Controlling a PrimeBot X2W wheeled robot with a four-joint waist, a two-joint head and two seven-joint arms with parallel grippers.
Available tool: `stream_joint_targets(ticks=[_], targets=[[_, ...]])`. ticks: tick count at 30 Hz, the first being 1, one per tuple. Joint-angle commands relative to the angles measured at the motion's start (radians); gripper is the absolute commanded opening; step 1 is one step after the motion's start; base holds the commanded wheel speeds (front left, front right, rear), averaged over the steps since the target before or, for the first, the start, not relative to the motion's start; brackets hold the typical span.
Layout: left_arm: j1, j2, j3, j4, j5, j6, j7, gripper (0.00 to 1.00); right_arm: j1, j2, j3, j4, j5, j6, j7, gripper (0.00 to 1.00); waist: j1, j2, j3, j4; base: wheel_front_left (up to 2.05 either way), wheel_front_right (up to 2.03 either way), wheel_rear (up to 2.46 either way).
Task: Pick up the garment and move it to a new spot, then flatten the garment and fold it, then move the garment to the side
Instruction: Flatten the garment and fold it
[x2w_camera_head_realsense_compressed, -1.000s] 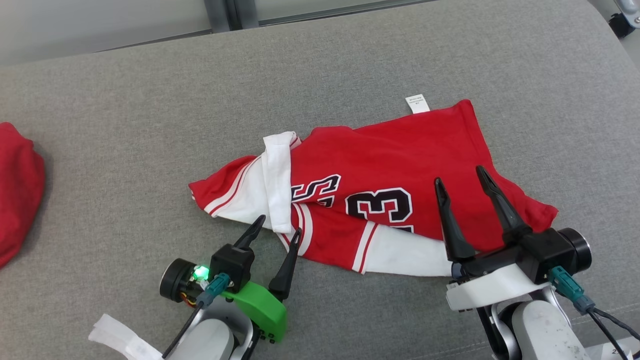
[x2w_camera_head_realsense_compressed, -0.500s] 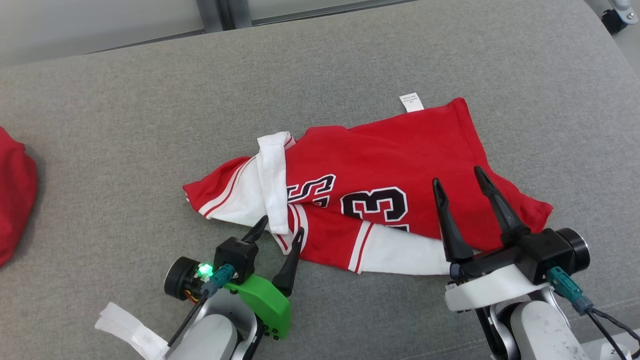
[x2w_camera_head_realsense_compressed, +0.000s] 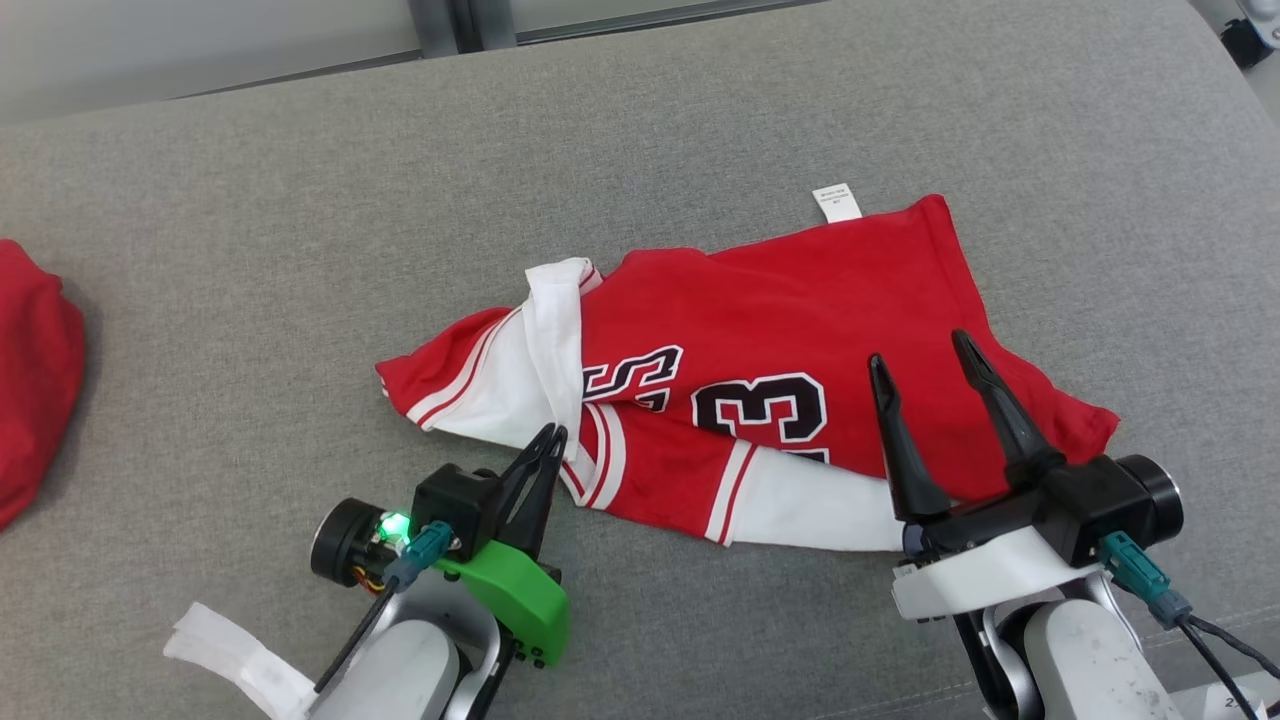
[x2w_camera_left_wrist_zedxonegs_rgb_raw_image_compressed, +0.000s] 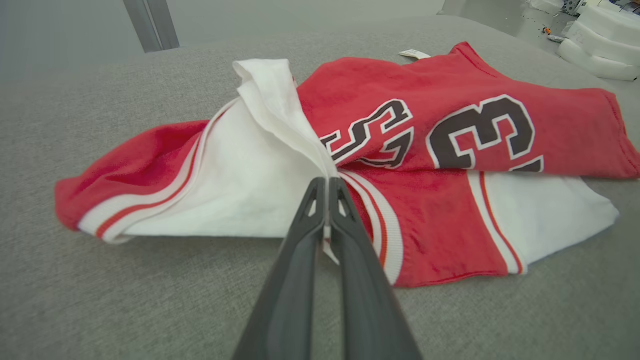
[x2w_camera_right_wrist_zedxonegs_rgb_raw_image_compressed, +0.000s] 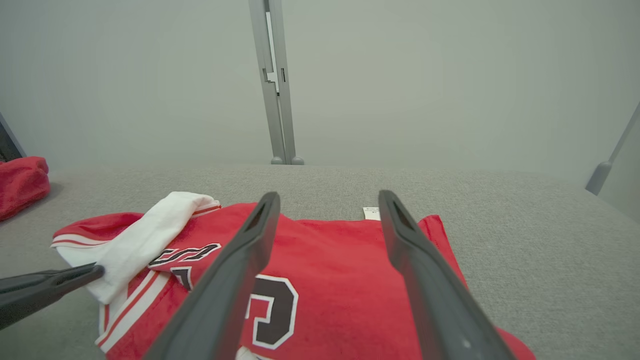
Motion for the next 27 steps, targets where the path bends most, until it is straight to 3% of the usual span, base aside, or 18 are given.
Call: stream_joint_targets(ticks=[1,6,9,13,18,23,27], targets=[[-0.004,0.013,0.006,-0.010,0.004,0.007,-0.006,0.00,-0.014,-0.001,-0.003,-0.005,0.011,-0.002,0.000,1.00,0.0000,0.0000,0.005,0.004,0.00,0.00,0.00],[-0.015,0.074,0.017,-0.083,0.051,0.041,-0.012,0.00,-0.062,-0.002,-0.061,-0.001,0.085,-0.002,0.000,1.00,0.0000,0.0000,0.026,0.017,0.00,0.00,0.00],[-0.007,0.120,0.032,-0.142,0.069,0.066,0.002,0.00,-0.124,0.001,-0.089,0.073,0.167,-0.001,0.000,1.00,0.0000,0.0000,0.043,0.026,0.00,0.00,0.00],[0.021,0.170,0.054,-0.214,0.084,0.099,0.023,0.00,-0.240,-0.088,-0.051,0.270,0.263,-0.002,0.015,1.00,0.0000,0.0000,0.061,0.038,0.00,0.00,0.00],[0.041,0.200,0.065,-0.276,0.090,0.124,0.045,0.00,-0.435,-0.204,-0.037,0.471,0.327,-0.001,0.203,1.00,0.0000,0.0000,0.083,0.055,0.00,0.00,0.00],[0.041,0.204,0.058,-0.308,0.097,0.133,0.055,0.00,-0.583,-0.258,-0.022,0.596,0.321,-0.001,0.385,1.00,0.0000,0.0000,0.106,0.074,0.00,0.00,0.00],[0.028,0.206,0.054,-0.318,0.102,0.133,0.060,0.00,-0.668,-0.265,-0.020,0.671,0.301,-0.001,0.488,1.00,0.0000,0.0000,0.122,0.090,0.00,0.00,0.00]])
